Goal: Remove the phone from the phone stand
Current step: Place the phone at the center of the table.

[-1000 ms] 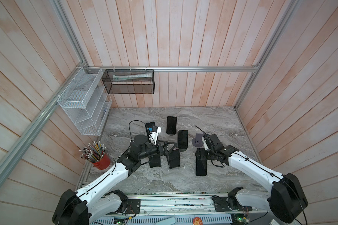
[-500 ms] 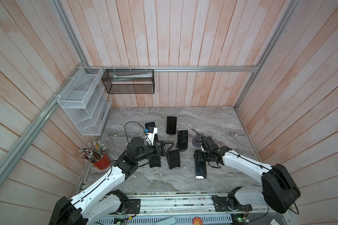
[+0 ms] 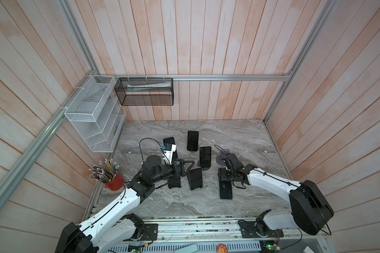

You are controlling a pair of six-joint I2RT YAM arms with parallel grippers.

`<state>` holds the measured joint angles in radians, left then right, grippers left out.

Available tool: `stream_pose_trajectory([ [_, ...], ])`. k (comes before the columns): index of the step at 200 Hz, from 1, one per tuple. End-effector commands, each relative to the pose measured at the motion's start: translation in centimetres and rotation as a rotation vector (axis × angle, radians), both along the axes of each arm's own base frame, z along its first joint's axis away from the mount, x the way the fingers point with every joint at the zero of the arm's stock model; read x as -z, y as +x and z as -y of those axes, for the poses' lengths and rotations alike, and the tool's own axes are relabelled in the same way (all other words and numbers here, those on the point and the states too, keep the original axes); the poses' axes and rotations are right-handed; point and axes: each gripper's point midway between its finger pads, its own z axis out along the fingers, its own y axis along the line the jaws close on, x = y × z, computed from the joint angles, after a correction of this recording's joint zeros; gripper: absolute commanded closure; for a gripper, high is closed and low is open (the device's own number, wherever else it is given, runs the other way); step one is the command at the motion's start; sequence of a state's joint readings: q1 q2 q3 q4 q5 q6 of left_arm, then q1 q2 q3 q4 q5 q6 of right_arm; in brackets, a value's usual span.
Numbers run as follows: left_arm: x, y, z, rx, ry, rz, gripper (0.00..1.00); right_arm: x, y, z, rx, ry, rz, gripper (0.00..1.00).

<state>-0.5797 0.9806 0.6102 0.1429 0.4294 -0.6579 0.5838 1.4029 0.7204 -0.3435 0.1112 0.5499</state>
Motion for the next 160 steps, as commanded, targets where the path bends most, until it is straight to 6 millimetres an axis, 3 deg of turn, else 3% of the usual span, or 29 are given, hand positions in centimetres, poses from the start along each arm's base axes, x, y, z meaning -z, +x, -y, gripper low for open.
stream_pose_trajectory([
  [1,0.2,0.4,-0.3,-0.017,0.004,0.008,0.0,0.0,0.9,-0.5,0.014,0.007,0.025,0.36],
  [160,0.5,1.3,-0.1,-0.02,0.011,-0.017,0.0,2.4,1.3,-1.8,-0.045,0.021,0.01,0.3],
])
